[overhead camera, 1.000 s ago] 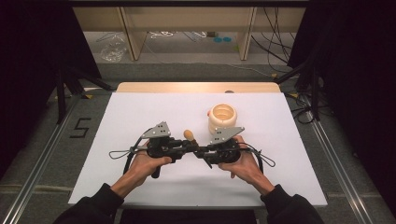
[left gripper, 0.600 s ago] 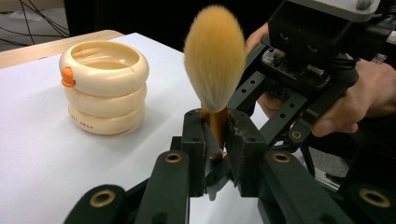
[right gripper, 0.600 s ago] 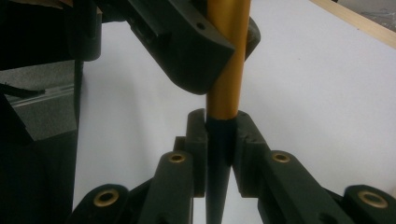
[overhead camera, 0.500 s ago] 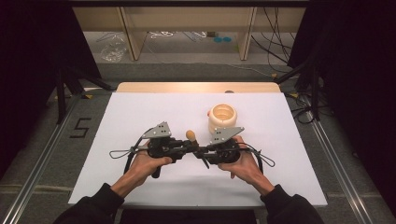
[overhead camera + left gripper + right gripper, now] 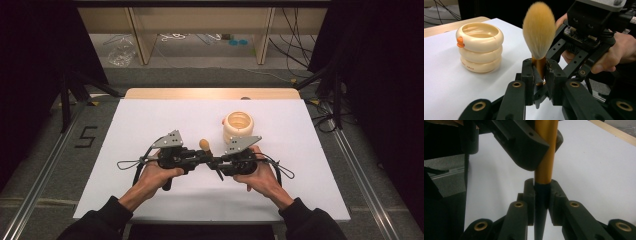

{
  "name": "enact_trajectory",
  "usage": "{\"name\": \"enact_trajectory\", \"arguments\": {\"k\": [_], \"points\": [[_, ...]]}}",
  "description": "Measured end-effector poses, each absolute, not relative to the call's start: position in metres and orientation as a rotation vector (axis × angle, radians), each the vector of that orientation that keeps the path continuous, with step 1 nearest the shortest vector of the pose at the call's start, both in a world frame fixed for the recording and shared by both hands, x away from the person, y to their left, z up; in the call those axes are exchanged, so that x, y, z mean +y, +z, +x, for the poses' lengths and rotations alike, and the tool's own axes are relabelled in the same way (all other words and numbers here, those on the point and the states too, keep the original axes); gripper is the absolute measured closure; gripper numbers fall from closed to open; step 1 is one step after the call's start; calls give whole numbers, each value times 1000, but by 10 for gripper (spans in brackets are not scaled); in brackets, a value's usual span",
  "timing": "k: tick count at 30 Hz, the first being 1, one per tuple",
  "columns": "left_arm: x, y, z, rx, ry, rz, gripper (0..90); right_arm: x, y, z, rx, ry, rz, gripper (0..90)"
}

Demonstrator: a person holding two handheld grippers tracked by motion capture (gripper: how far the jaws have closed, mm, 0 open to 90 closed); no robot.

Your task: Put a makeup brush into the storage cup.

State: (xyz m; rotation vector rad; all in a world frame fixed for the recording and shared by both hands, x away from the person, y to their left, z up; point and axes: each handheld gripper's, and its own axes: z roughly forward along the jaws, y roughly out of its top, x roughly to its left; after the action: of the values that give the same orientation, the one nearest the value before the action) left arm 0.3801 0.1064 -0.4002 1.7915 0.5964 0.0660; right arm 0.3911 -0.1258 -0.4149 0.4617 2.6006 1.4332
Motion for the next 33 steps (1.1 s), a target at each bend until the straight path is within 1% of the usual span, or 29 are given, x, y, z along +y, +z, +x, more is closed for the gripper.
{"name": "enact_trajectory", "arguments": {"k": [1, 3, 8, 10, 14, 20, 26, 33], "points": [[106, -400, 380, 598, 64, 1793, 772, -126, -415, 391, 2601, 1433, 462, 794], [106, -400, 380, 603, 47, 1785, 731, -126, -415, 391, 2592, 1441, 463, 794], [105, -398, 379, 610, 53, 1786, 554, -129, -414, 394, 2564, 1455, 485, 793], [107, -397, 379, 619, 55, 1781, 504, -131, -413, 395, 2565, 1455, 496, 794], [114, -396, 375, 616, 100, 1800, 443, -140, -409, 399, 2534, 1454, 529, 794], [126, -404, 365, 616, 167, 1873, 383, -155, -405, 408, 2472, 1462, 613, 794], [148, -415, 353, 647, 203, 1917, 369, -166, -401, 416, 2444, 1455, 684, 794], [168, -427, 341, 674, 272, 1972, 324, -180, -395, 427, 2388, 1480, 751, 794]]}}
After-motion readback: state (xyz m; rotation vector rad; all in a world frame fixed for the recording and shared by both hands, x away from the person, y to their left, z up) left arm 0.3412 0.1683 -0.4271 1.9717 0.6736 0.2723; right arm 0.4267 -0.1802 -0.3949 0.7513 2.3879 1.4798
